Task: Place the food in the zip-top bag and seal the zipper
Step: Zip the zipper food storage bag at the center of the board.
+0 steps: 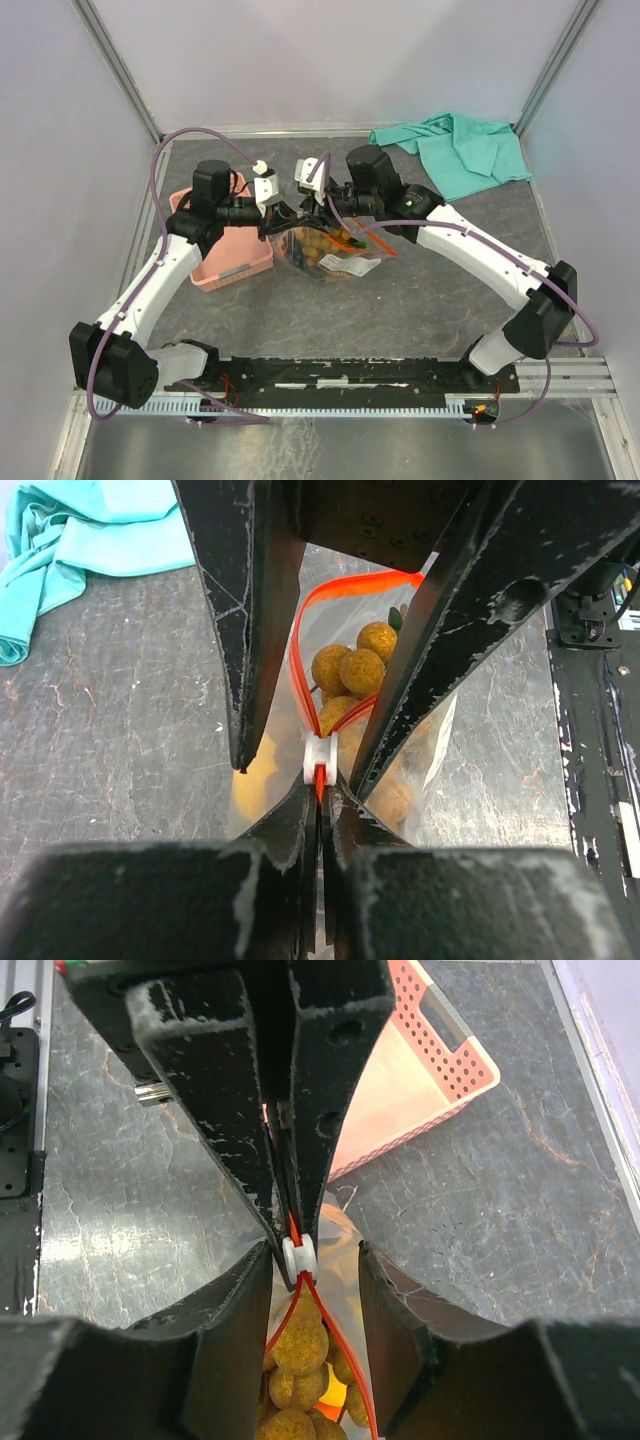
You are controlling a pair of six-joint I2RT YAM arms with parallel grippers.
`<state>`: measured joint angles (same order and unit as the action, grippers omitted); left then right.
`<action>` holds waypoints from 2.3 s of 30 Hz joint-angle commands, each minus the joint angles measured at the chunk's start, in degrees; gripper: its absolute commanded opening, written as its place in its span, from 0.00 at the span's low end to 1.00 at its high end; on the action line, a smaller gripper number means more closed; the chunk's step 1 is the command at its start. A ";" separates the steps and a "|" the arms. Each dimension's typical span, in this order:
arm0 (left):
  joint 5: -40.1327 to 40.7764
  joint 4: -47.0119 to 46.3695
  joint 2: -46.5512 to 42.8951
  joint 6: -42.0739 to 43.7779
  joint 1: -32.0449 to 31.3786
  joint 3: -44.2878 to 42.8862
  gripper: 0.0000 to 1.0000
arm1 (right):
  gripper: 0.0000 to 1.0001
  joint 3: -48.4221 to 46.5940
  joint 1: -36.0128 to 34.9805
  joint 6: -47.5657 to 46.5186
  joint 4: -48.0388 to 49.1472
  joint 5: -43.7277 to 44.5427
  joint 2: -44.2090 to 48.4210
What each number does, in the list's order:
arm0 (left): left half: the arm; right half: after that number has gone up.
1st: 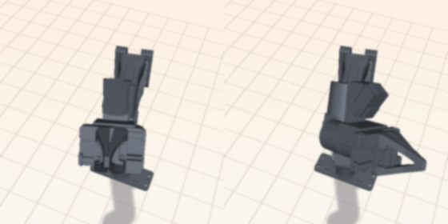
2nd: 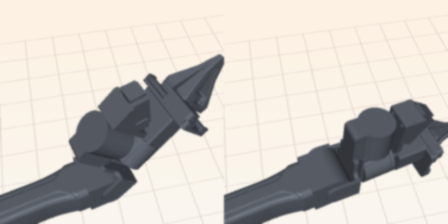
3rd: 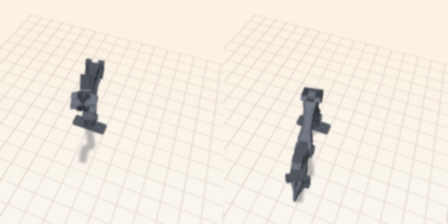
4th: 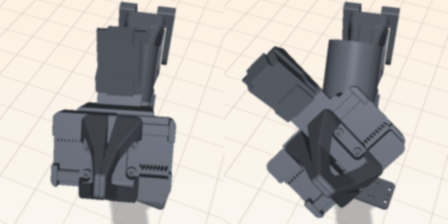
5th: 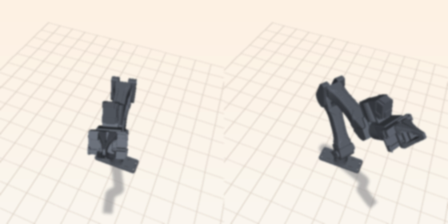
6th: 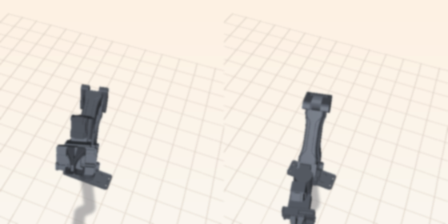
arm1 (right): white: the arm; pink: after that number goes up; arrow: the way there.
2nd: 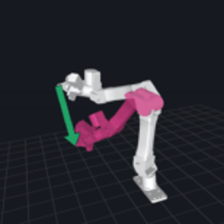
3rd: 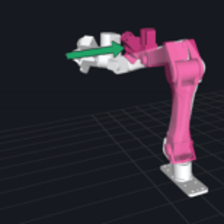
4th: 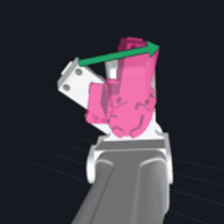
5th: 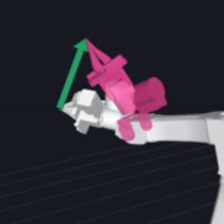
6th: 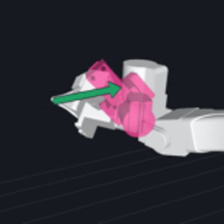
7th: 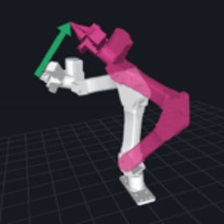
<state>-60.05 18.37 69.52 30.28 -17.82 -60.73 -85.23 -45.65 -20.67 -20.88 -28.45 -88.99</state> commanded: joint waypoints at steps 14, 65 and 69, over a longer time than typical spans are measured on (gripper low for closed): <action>-0.95 0.66 -1.85 1.94 -0.46 -0.11 0.03 | 0.27 -3.89 -0.32 -4.11 -2.72 -4.33 3.02; 21.98 -8.83 -5.66 -18.47 -0.81 7.37 0.03 | 0.02 5.42 -0.10 -4.38 -24.09 21.41 19.86; 24.19 -8.91 -5.79 -19.00 -0.81 7.92 0.03 | 0.02 7.02 -0.04 -3.62 -25.33 23.31 21.34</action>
<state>-42.46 11.42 65.06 13.28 -19.64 -53.56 -78.87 -46.09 -25.74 -43.68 -9.74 -71.79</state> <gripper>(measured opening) 0.026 0.042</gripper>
